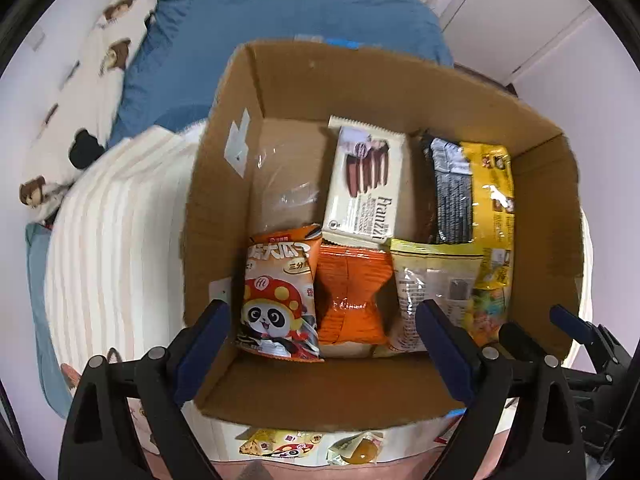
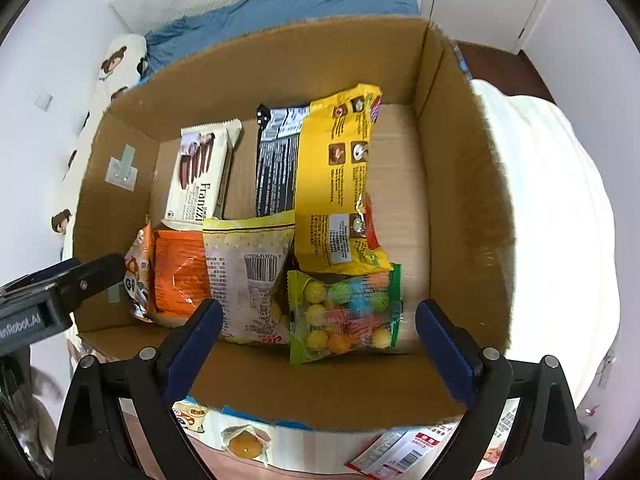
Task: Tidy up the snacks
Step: 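Carry both bags into the box and open both tools, then lift both tools away from the box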
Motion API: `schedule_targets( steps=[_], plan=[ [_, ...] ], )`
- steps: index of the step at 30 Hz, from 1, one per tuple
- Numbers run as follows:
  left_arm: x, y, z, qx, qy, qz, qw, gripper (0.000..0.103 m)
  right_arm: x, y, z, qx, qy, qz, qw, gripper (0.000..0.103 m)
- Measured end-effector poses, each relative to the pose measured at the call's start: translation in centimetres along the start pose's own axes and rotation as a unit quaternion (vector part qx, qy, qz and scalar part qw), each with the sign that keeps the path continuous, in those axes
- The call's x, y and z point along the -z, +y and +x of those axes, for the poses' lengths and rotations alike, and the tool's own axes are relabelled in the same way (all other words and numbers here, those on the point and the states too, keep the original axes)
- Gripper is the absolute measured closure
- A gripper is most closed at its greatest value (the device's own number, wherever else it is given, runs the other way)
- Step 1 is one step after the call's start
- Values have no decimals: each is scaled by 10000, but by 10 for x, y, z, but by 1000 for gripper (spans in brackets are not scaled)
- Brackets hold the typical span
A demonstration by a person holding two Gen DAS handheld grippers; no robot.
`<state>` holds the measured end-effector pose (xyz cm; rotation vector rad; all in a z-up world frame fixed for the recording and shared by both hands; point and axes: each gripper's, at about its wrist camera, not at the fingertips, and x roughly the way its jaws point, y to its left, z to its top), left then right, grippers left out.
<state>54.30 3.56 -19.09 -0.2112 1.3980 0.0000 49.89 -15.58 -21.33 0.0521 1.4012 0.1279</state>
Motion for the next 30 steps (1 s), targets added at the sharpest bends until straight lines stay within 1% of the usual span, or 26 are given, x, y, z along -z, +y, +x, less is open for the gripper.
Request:
schedule_targets(
  steps=[5,8,12,14,18,25,30],
  plan=[
    [26,-12,-33,-135,-592,151,9980,8,18,-6,-29,26,-436,-3,9990,4],
    [45,-15,-54,-160,-972,153,9950,8,36,-8,-50,33,-755,11,9971,4],
    [72,-19,-82,-202,-1467,200,9888,8,66,-13,-79,50,-1177,31,9930,4],
    [86,-21,-94,-228,-1655,223,9857,8,80,-13,-93,99,-1360,-21,9907,4],
    [119,-26,-121,-325,-2090,288,9769,8,110,-13,-123,143,-1710,-149,9851,4],
    [168,-26,-149,-415,-2478,320,9674,8,159,-13,-169,138,-2131,-299,9765,4],
    [192,-22,-162,-378,-2575,247,9652,8,185,-15,-187,8,-2232,-271,9744,4]
  ],
)
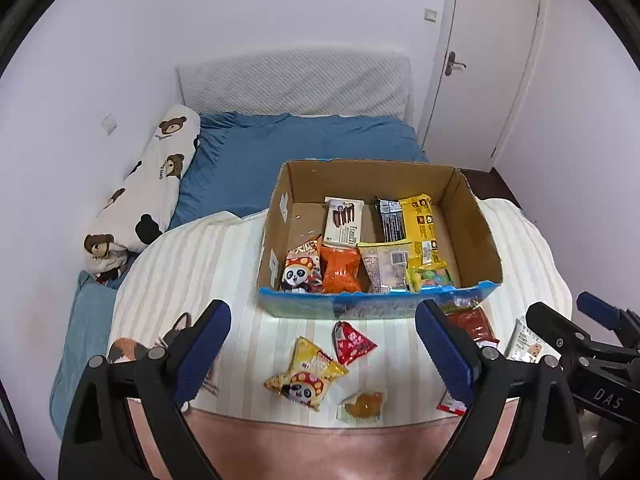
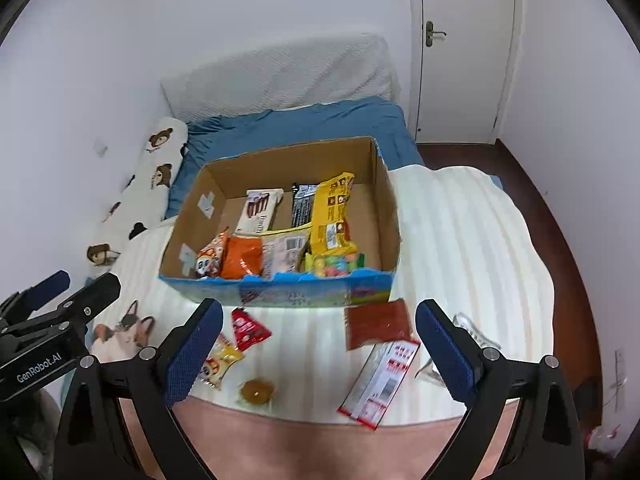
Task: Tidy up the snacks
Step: 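Lift both tools away from the box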
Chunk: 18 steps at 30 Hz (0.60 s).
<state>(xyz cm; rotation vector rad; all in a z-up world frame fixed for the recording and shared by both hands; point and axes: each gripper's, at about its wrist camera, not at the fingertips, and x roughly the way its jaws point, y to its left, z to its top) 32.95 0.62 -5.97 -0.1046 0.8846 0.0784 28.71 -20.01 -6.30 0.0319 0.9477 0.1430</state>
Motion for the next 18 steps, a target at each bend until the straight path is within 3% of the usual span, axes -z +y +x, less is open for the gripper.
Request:
schedule_targets(
  steps=[2,4,9,18],
  plan=[
    [4,3,-6,64,-17,-91,9999,8,5,-2,-7,-75,-62,33,9999,1],
    [7,5,-8,147,0,-172,9997,0,9,-6,-10,-153,-39,129,9998,1],
    [18,-2,0,170,102,-186,9996,0,21,-42,-5,-207,90,632,9977,1],
    [60,-61,76,26,943,230,9953,0,55,-147,62,471,1015,1430,9834,1]
  ],
)
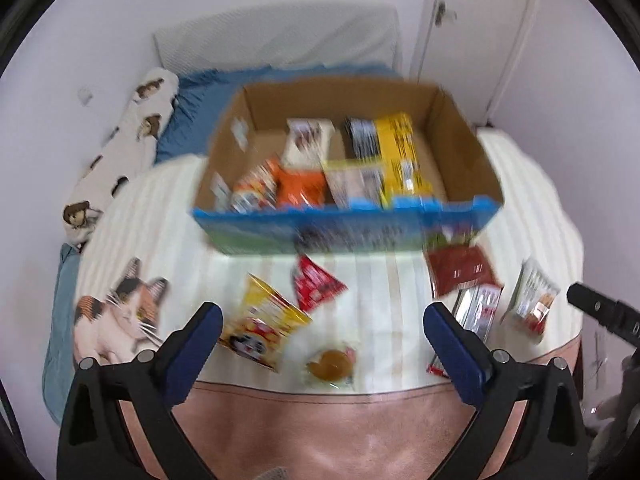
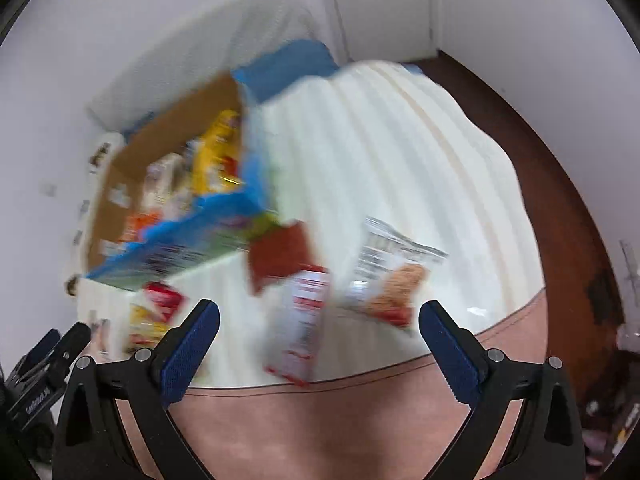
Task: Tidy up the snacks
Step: 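Lift both tools away from the box, then grasp the red-white spicy strip pack with left tool while right grasps the nitz cookie pack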
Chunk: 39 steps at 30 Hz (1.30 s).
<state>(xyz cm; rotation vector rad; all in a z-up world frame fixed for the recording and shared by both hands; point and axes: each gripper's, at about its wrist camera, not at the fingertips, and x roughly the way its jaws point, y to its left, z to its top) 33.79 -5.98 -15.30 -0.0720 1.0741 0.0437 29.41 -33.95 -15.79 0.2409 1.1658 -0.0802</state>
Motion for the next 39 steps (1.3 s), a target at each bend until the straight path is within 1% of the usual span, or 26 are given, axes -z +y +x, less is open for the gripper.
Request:
schedule_targets(
  steps=[4,6,10,11,12,13,14,15,16,18,19,20,22,23,24,25,26,27,28,32,39],
  plan=[
    [5,-40,49,138,568,178,9981,0,-8,-37,47,183,499,408,9978,1],
    [6,-57,67,190,749,251,9967,0,-14,-51,73,196,711,638,9952,1],
    [5,-82,101,281,1170,356,9921,0,-23,-64,113,134,1014,975,9900,1],
    [6,-90,114,322,1396,454,9886,0,-24,-64,121,96,1120,1001,9886,2],
    [7,-96,121,368,1523,526,9862,0,-25,-63,130,129,1198,971,9880,2],
    [8,-101,128,452,1615,588,9841,0,-25,-61,136,232,1224,866,9884,5],
    [9,-105,133,483,1682,636,9825,0,-25,-60,139,326,1206,753,9893,8],
    [10,-111,138,551,1769,697,9802,0,-24,-59,138,437,1138,594,9908,18],
    [11,-117,144,739,1895,741,9763,0,-22,-58,137,482,1074,469,9919,29],
    [13,-126,152,904,2043,787,9715,0,-15,-61,131,524,996,249,9933,38],
    [13,-131,156,1017,2093,821,9691,0,-13,-64,129,489,1004,190,9936,40],
    [13,-138,161,1096,2140,858,9669,0,-11,-67,128,430,1112,192,9927,40],
    [14,-148,166,1213,2183,923,9639,0,-5,-73,125,389,1187,163,9920,40],
    [15,-154,169,1246,2191,987,9627,4,1,-72,123,386,1223,138,9916,40],
    [16,-159,170,1196,2168,1077,9628,7,5,-75,122,356,1236,189,9915,40],
    [17,-162,169,1178,2101,1113,9641,16,7,-77,122,335,1256,229,9913,40],
    [18,-163,167,1211,2050,1074,9653,29,9,-78,122,285,1311,255,9906,40],
    [19,-163,164,1248,2043,1040,9653,35,15,-78,119,260,1328,237,9905,40],
    [20,-162,162,1266,2064,1019,9649,46,18,-77,119,238,1338,217,9905,40],
    [39,-147,150,1165,2157,888,9654,47,33,-67,120,57,1475,115,9890,40],
    [92,-92,138,730,2433,426,9663,47,90,-30,113,-143,1761,-340,9837,40]
  ],
)
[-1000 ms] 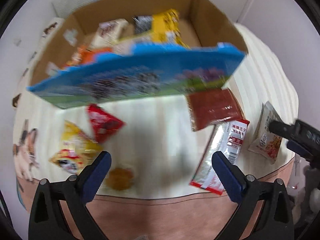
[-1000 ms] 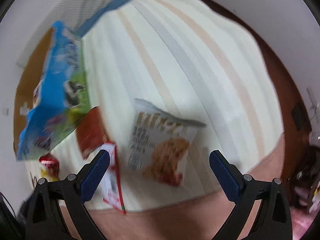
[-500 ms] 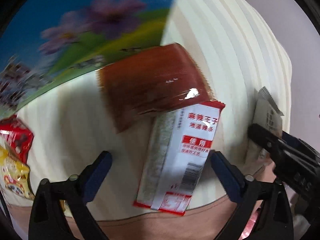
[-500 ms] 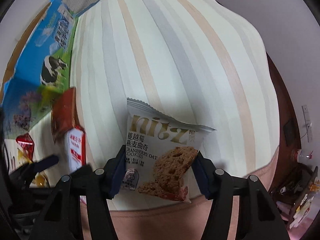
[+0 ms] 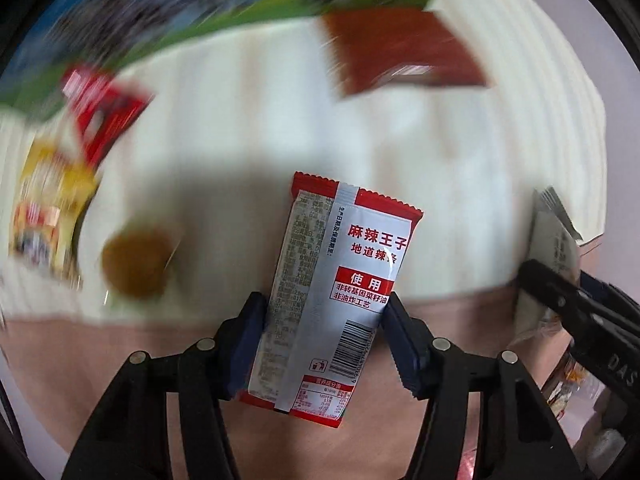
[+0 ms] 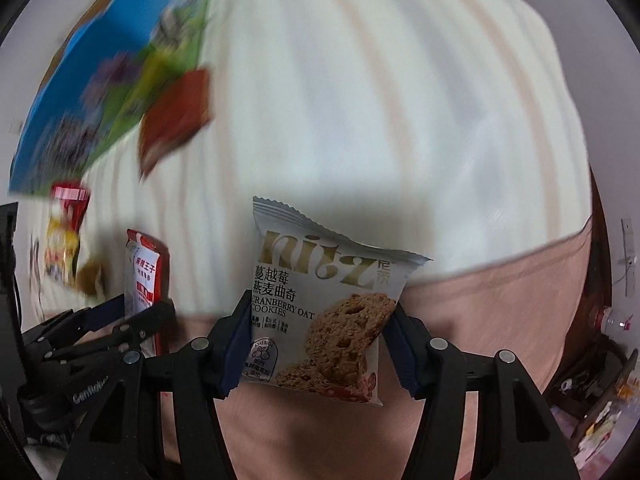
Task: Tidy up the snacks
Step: 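Grasp the red-white spicy strip pack with left tool while right grasps the nitz cookie pack, then carry both packs into the box and open both tools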
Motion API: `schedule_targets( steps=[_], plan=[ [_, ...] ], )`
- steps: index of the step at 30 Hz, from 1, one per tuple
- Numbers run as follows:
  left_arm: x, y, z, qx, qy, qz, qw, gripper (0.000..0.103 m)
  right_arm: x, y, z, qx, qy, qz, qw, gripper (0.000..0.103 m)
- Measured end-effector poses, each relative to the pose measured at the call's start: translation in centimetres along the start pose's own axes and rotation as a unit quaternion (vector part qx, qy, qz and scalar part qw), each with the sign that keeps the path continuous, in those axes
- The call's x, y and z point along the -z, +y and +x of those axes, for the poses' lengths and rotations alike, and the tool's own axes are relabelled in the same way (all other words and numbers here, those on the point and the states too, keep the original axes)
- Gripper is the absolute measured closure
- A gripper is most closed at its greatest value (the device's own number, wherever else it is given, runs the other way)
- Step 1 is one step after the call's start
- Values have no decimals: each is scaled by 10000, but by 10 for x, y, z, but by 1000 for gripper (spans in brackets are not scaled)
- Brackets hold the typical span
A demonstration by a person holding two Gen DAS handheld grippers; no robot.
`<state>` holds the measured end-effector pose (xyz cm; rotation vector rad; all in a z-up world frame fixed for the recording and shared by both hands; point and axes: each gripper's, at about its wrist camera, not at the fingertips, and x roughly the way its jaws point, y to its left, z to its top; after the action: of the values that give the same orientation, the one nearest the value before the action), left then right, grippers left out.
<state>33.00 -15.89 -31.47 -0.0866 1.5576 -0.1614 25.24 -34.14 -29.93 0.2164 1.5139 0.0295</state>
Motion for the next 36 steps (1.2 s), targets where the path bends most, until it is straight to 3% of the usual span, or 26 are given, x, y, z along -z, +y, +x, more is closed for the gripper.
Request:
schedule_targets(
  steps=[4,9,13,18,20,22,24,36],
  plan=[
    [19,12,8,-110,37,-134,9998,47,30,20,10,44,142,-286,9995,40],
    [20,1,18,-147,10,57,9999,43,45,34,24,213,150,-355,9990,37],
    [22,-10,24,-236,14,304,9993,43,46,31,29,178,184,-131,9996,26],
    [24,-27,27,-298,-42,400,9987,44,34,46,43,251,97,-8,9996,22],
    [27,-31,26,-328,-88,405,9986,49,29,50,51,259,28,14,9997,24],
    [24,-35,22,-329,-105,393,9986,52,35,44,44,339,-74,61,9994,38],
    [27,-30,21,-266,-108,321,9991,53,46,33,31,291,-172,112,9994,43],
    [30,-15,-23,358,-249,-198,9989,54,58,44,-3,-239,-448,177,9986,47]
  ],
)
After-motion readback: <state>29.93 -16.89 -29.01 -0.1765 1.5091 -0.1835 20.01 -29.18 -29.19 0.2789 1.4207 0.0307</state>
